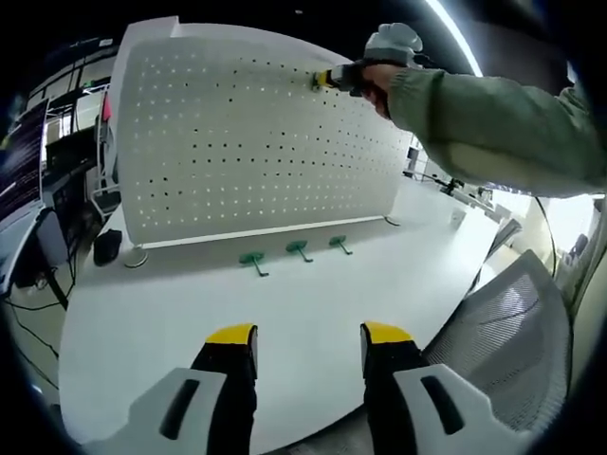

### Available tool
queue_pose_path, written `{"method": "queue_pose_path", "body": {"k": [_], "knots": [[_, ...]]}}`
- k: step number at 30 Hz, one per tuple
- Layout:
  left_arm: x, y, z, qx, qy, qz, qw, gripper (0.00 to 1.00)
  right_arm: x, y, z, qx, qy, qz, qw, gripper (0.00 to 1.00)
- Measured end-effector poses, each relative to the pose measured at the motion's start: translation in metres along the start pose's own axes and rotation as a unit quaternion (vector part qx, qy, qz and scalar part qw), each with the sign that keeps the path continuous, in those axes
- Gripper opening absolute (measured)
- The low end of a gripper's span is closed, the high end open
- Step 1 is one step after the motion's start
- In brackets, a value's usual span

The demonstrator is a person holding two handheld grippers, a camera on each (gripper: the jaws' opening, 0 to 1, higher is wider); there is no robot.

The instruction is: Insert the hook assembly into the mounting plate slot until the hook locks in place.

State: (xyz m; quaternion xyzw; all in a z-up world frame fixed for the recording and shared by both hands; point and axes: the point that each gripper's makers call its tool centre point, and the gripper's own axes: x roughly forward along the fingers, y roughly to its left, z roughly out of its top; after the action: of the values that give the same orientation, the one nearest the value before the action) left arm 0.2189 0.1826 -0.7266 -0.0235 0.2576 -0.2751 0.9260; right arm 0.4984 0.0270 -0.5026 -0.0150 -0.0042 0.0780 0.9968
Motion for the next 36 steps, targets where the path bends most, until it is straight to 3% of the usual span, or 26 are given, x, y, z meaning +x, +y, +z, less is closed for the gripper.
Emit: {"method": "queue_pose_path", "body": {"k": [3, 5, 25, 30, 32, 34, 36], "knots": [[0.000, -0.001, 0.001, 0.000, -0.002, 0.000, 1.0000, 0.45, 0.000, 0.001, 0.000, -0.002, 0.006, -0.009, 0.9999, 0.01], [-0.001, 0.000, 0.001, -0.001, -0.001, 0.000, 1.0000, 0.45, 0.000, 0.000, -0.005, 0.018, 0.023, -0.018, 0.9994, 0.01], [-0.008, 0.006, 0.001, -0.005, -0.009, 0.008, 0.9999, 0.45, 0.001, 0.001, -0.006, 0.018, 0.028, -0.023, 0.9992, 0.03], [-0.009, 0.007, 0.001, -0.005, -0.009, 0.009, 0.9999, 0.45, 0.001, -0.001, -0.013, 0.025, 0.035, -0.023, 0.9988, 0.08], [-0.010, 0.007, 0.001, -0.005, -0.009, 0.009, 0.9999, 0.45, 0.001, 0.005, -0.013, 0.058, 0.028, -0.009, 0.9979, 0.09], [-0.010, 0.007, 0.001, -0.004, -0.009, 0.009, 0.9999, 0.45, -0.001, 0.004, -0.016, 0.026, 0.035, -0.014, 0.9990, 0.12], [-0.010, 0.007, 0.002, -0.004, -0.010, 0.010, 0.9999, 0.45, -0.003, 0.003, -0.019, 0.039, 0.034, -0.011, 0.9986, 0.14]]}}
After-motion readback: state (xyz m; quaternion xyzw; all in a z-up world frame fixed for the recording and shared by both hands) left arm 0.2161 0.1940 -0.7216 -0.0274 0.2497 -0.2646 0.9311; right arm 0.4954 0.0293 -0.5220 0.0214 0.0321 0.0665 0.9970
